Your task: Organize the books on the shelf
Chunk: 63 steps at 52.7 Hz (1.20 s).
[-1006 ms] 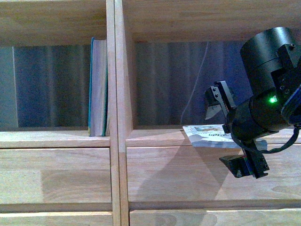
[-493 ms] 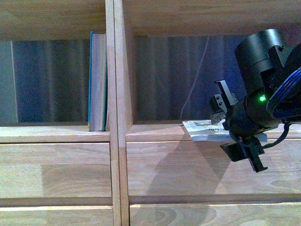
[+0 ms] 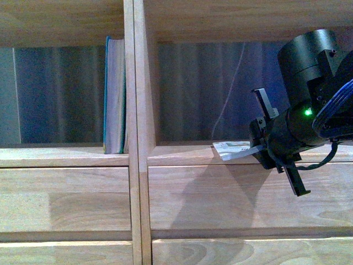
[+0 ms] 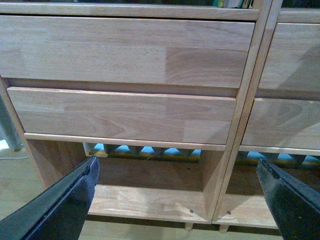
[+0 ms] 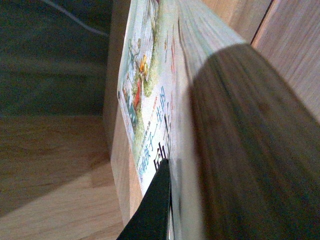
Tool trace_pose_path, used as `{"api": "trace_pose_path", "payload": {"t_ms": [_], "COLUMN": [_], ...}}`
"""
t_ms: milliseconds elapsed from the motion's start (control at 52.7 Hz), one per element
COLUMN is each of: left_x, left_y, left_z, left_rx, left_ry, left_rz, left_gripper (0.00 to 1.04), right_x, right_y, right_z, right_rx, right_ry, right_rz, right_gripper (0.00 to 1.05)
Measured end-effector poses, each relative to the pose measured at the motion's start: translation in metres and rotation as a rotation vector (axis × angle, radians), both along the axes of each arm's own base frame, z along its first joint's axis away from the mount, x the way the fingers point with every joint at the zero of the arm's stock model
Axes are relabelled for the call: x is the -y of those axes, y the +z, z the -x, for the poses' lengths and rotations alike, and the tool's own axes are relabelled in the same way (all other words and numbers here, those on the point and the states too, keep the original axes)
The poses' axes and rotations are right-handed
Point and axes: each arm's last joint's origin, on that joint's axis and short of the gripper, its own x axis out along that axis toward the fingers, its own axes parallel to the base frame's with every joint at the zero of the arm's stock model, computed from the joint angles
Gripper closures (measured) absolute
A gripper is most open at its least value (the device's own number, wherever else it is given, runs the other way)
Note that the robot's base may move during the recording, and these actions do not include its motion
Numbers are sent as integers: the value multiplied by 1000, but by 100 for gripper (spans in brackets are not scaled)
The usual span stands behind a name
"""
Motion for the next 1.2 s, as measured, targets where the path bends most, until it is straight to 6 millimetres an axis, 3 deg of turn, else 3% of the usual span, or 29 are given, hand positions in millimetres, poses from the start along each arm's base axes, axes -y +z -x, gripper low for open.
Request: {"api": "trace_pose_path", "payload": {"t_ms": [247, 417, 626, 778, 911, 1025, 1196], "left_x": [0, 0, 0, 0, 0, 0, 0], "left_y": [0, 0, 0, 0, 0, 0, 0], "left_z": [0, 0, 0, 0, 0, 0, 0], "left_rx": [0, 0, 0, 0, 0, 0, 0], "left_ry": [0, 0, 0, 0, 0, 0, 0], "left_rz": [0, 0, 0, 0, 0, 0, 0], "left_gripper": [7, 7, 7, 7, 7, 7, 7], "right_x": [10, 23, 56, 75, 82, 79, 76], "right_y": [14, 36, 78, 97, 102, 105, 114], "right_z": [13, 28, 58, 81, 103, 131, 156], "right_rx": [29, 92, 242, 323, 371, 432, 509], "right_ry": [54, 142, 247, 307, 391, 513, 563], "right_rz": [-11, 15, 84, 132, 171, 222, 262], "right_gripper": [97, 97, 97, 97, 97, 97, 97]}}
